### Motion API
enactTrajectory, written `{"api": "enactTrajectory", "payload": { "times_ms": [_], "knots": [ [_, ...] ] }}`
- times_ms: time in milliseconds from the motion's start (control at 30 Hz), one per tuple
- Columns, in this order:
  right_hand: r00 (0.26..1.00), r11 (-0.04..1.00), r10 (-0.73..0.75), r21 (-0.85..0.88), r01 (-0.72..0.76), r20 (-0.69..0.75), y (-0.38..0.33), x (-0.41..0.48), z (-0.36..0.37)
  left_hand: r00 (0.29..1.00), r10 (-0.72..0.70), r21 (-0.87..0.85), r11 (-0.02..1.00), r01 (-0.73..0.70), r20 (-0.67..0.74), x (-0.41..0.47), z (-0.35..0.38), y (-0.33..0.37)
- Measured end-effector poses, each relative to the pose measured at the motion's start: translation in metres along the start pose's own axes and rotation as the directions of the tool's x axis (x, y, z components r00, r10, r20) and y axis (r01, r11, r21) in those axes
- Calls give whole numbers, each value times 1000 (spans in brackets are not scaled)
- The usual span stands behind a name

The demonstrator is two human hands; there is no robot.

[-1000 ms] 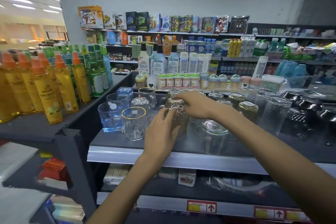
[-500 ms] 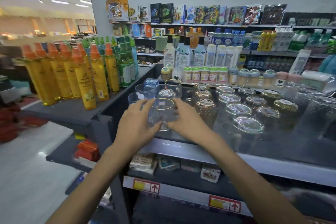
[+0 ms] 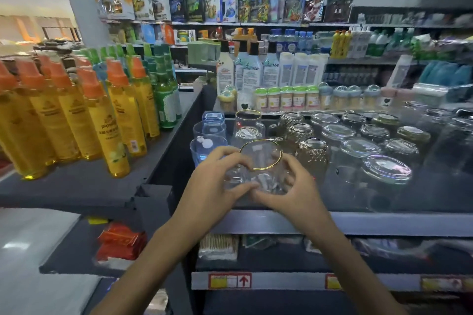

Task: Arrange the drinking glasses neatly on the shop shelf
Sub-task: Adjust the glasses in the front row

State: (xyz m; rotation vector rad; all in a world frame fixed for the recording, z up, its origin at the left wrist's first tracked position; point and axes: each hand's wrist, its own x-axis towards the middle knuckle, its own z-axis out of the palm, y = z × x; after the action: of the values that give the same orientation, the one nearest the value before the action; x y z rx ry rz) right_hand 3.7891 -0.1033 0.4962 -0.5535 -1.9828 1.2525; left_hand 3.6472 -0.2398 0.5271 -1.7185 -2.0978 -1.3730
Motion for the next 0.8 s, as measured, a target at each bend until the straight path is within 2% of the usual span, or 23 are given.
{"api": "enactTrajectory", "payload": {
  "times_ms": [100, 133, 200, 267, 400, 533, 633, 733, 800],
  "knots": [
    [996, 982, 29, 190, -12, -86, -8, -11, -10, 997, -47, -379, 923, 70, 69, 17, -18, 23],
    [992, 973, 24, 229, 4, -121, -11, -12, -14, 995, -58, -433, 897, 89, 84, 26, -23, 26],
    [979, 968, -3, 245, 55, -205, -14, -13, -16, 994, -75, -335, 937, 98, 79, 49, -28, 24],
    [957, 981, -47, 165, 98, -287, -11, -13, -16, 984, -128, -97, 985, 141, 125, 77, -27, 16],
    [901, 986, -156, -15, 164, -405, 5, -10, -15, 951, -170, 261, 960, 100, 258, 145, -15, -12],
    [853, 975, -223, -104, 198, -472, 22, -4, -11, 909, -264, 382, 915, 130, 323, 201, 1, -47],
    [827, 966, -260, -128, 226, -499, 30, -1, -9, 829, -340, 460, 881, 115, 445, 229, 8, -63],
    [774, 952, -307, -186, 244, -554, 34, 1, -10, 734, -366, 494, 868, 47, 572, 246, 15, -70],
    [752, 954, -300, -191, 231, -587, 35, 1, -10, 702, -329, 520, 851, -68, 631, 254, 21, -68]
  ]
}}
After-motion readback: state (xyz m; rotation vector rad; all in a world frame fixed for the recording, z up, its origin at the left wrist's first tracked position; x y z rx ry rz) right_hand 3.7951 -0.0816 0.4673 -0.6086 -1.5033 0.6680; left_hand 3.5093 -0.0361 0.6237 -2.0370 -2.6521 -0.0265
